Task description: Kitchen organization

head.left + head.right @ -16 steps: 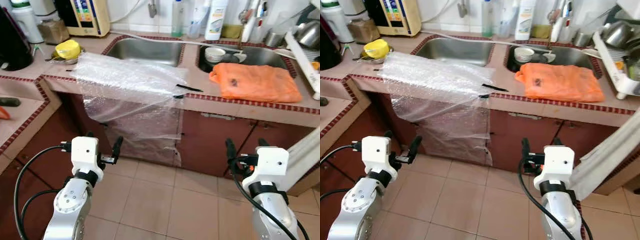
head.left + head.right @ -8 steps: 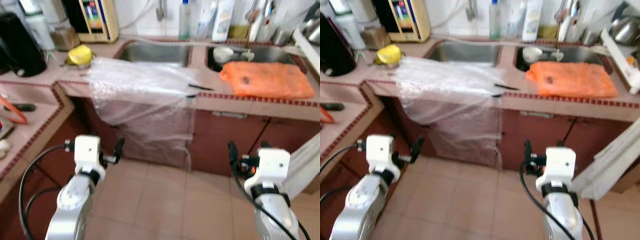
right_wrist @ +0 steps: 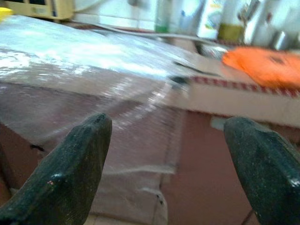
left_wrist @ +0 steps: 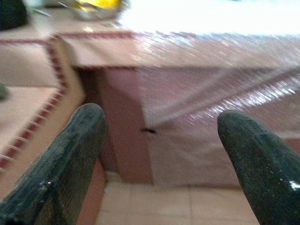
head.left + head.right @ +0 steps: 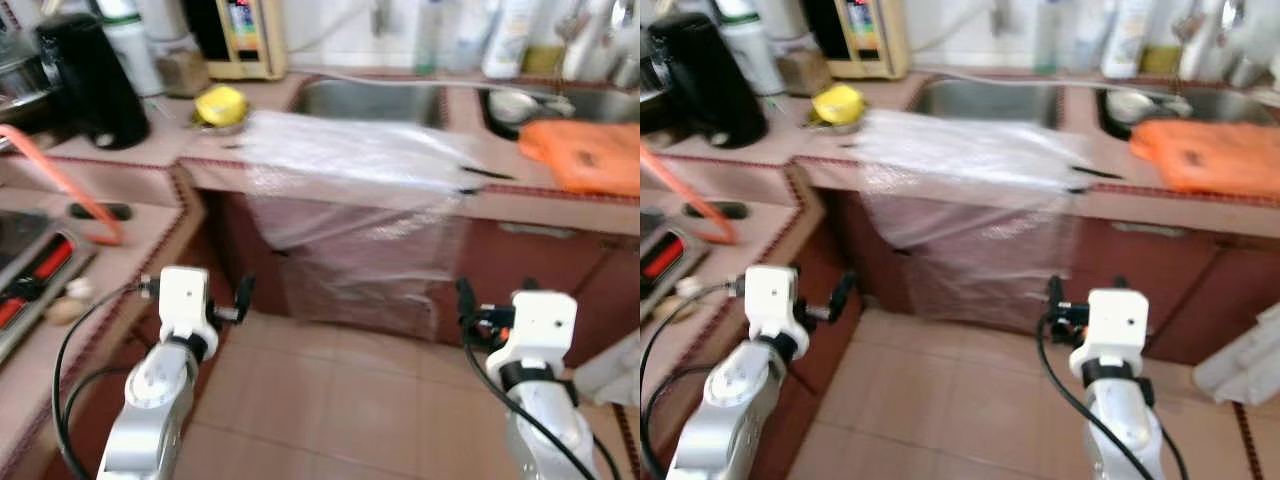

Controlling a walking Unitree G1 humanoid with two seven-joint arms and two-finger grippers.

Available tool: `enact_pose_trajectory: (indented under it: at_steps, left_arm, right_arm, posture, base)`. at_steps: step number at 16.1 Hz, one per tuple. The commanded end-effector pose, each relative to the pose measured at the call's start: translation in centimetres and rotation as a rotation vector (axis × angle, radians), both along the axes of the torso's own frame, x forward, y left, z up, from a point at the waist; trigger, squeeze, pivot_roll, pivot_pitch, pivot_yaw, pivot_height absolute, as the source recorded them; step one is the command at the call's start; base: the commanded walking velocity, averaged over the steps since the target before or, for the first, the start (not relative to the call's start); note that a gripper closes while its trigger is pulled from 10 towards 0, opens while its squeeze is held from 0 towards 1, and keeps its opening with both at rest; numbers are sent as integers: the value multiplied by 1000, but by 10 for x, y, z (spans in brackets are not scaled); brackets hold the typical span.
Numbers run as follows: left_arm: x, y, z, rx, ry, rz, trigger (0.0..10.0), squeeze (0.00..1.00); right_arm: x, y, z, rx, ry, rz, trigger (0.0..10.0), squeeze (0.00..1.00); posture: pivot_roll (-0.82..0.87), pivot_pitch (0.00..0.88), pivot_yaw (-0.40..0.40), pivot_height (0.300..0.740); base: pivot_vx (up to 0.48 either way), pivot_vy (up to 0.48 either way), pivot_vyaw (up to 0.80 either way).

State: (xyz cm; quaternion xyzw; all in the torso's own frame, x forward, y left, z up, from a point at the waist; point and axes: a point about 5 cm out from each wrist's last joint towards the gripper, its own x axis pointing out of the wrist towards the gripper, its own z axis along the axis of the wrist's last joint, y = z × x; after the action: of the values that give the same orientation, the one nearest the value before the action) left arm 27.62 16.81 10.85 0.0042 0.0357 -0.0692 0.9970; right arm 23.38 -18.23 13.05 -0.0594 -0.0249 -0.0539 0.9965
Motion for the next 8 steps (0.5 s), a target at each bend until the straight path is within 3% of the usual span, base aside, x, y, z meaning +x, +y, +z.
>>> enact_pose_trajectory:
  at_steps: [1, 2, 4, 8]
  left_arm:
    - [-1, 12, -6, 14, 28, 35, 10000, 0]
    - [-1, 12, -6, 13, 19, 32, 10000, 0]
    - [-1, 8, -5, 0, 12, -21, 10000, 0]
    - [0, 4, -5, -11, 5, -29, 10000, 0]
  right_arm:
    - [3, 10, -1, 27, -4, 26, 10000, 0]
    - [3, 7, -2, 23, -2, -11, 10000, 0]
    - [3, 2, -7, 41, 27, -61, 10000, 0]
    - [2, 4, -5, 29, 29, -13, 10000, 0]
  posture:
    - [3, 62, 57, 740]
    - [2, 62, 57, 740]
    - [0, 60, 57, 740]
    - [0, 61, 46, 740]
  base:
    - [0, 480, 0]
    - [0, 480, 0]
    - [0, 0, 0]
    - [0, 0, 0]
